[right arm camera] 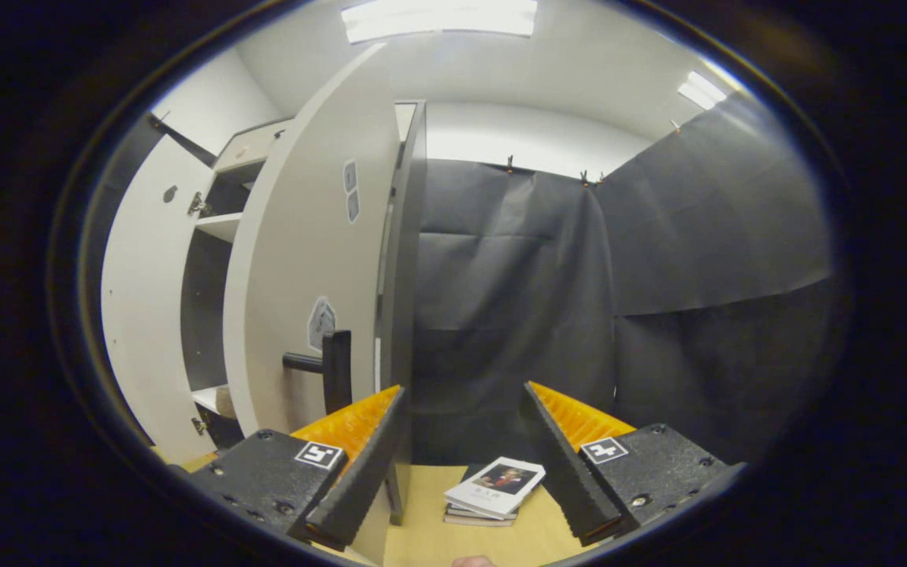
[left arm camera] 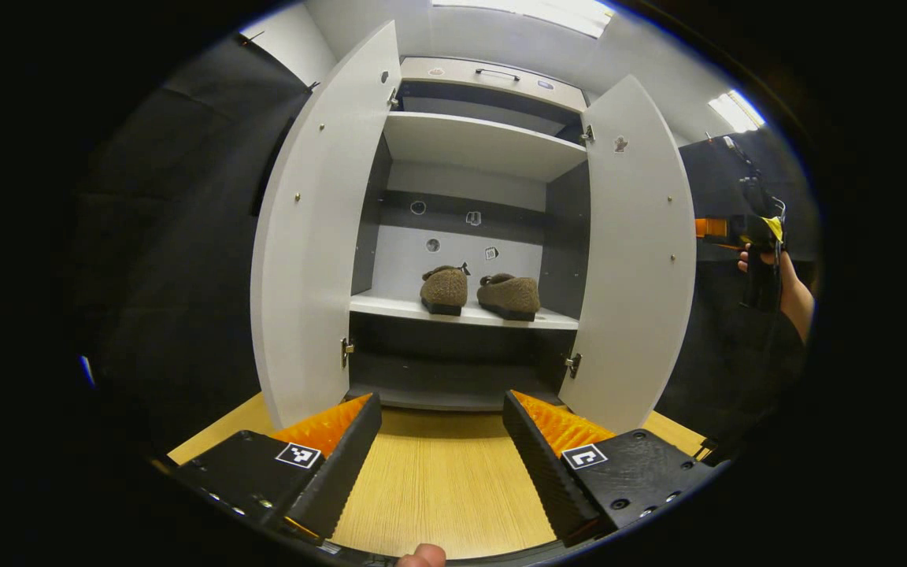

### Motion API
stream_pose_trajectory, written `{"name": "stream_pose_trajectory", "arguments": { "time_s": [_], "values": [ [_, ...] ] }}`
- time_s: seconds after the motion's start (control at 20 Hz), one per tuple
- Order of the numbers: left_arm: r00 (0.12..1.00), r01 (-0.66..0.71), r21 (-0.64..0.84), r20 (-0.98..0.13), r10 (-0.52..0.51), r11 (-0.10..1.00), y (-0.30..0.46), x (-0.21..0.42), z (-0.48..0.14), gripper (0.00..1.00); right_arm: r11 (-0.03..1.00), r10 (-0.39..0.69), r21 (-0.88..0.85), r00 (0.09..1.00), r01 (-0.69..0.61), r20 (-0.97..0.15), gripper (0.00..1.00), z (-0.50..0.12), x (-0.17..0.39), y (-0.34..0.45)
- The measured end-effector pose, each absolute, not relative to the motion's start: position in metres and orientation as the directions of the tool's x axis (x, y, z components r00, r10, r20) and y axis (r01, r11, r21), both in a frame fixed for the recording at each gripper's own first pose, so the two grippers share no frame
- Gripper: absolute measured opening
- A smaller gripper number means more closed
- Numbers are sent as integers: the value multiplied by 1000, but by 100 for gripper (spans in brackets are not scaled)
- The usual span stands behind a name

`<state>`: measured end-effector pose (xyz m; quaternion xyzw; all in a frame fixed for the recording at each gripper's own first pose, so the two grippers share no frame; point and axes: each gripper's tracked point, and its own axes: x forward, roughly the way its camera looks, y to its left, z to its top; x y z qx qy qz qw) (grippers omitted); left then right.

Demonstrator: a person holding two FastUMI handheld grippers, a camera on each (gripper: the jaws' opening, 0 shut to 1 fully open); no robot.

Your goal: Grab one shoe with the right hand and put it into the shoe cabinet, grab the other shoe with the left hand and put it into the shoe cabinet; then close the right door with the right hand and the left door with the left hand.

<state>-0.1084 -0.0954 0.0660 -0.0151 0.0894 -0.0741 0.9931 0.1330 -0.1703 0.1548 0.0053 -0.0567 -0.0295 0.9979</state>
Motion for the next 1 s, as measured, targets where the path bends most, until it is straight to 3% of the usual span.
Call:
{"name": "stream_pose_trajectory", "arguments": {
  "time_s": [0.35, 0.7, 1.0],
  "values": [
    [975, 132, -14, -180, -133, 991, -85, -111, 64, 95, 993, 118, -12, 988, -118, 103, 95, 149, 131, -100],
    [980, 70, 3, -187, -68, 998, -61, -118, 61, 95, 976, 216, -37, 971, -213, 107, 95, 151, 147, -46],
    [982, 31, 22, -184, -26, 999, -46, -126, 62, 95, 956, 287, 45, 955, -291, 80, 96, 135, 184, 16]
  ]
}}
